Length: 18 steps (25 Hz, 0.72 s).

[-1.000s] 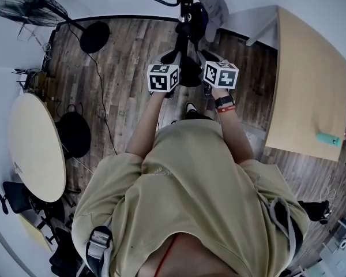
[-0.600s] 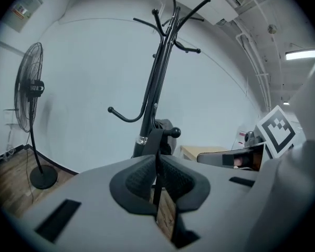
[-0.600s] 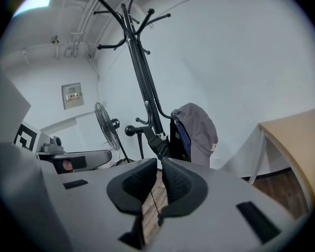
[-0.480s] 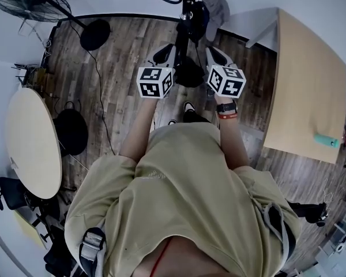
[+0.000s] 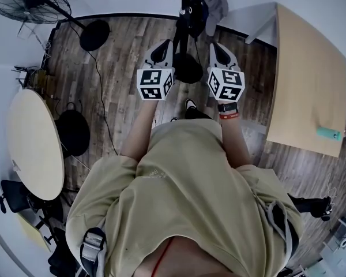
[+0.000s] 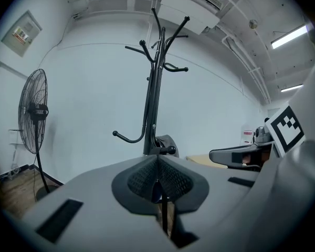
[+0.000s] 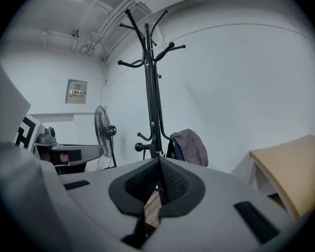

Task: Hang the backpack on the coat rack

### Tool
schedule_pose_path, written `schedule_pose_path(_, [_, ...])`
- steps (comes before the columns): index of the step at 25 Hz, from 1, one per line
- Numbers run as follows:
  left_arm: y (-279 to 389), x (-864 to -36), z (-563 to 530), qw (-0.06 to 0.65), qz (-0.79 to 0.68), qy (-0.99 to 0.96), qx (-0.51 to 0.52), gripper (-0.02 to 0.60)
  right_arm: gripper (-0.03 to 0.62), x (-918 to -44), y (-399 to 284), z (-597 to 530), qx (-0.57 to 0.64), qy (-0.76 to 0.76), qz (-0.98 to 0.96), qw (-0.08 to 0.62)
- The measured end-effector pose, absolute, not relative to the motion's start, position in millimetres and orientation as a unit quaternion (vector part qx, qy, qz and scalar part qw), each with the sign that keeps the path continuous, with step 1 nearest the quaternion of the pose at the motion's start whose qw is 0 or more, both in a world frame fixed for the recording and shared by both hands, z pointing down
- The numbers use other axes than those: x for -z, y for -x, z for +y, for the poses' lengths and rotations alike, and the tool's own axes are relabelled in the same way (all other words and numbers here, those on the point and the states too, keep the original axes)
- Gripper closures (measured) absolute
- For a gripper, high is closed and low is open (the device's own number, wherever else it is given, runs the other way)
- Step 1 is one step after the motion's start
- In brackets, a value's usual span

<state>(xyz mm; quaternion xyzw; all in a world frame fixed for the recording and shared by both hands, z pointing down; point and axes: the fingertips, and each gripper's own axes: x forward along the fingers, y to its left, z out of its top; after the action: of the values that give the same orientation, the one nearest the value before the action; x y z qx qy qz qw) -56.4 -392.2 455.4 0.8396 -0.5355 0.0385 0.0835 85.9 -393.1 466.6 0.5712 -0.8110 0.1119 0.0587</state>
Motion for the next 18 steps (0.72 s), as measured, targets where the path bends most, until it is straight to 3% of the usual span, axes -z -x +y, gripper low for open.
schedule_pose_path(7, [63,-455,-387,0.067,-0.537,-0.84,-0.035,0.557,0.579,-456,-74,-384,-0.102,-0.567,-0.816,0.044])
schedule_pose_path(13, [66,-455,-376,0.097,-0.525,-0.845,0.028,0.557,0.579,-456,-79,-378,-0.096,-0.569,-0.816,0.046])
schedule_pose_path(18, [65,-471,-375,0.087,-0.537,-0.839,-0.009,0.557,0.579,-457,-83,-379,-0.098,-0.57,-0.815,0.049])
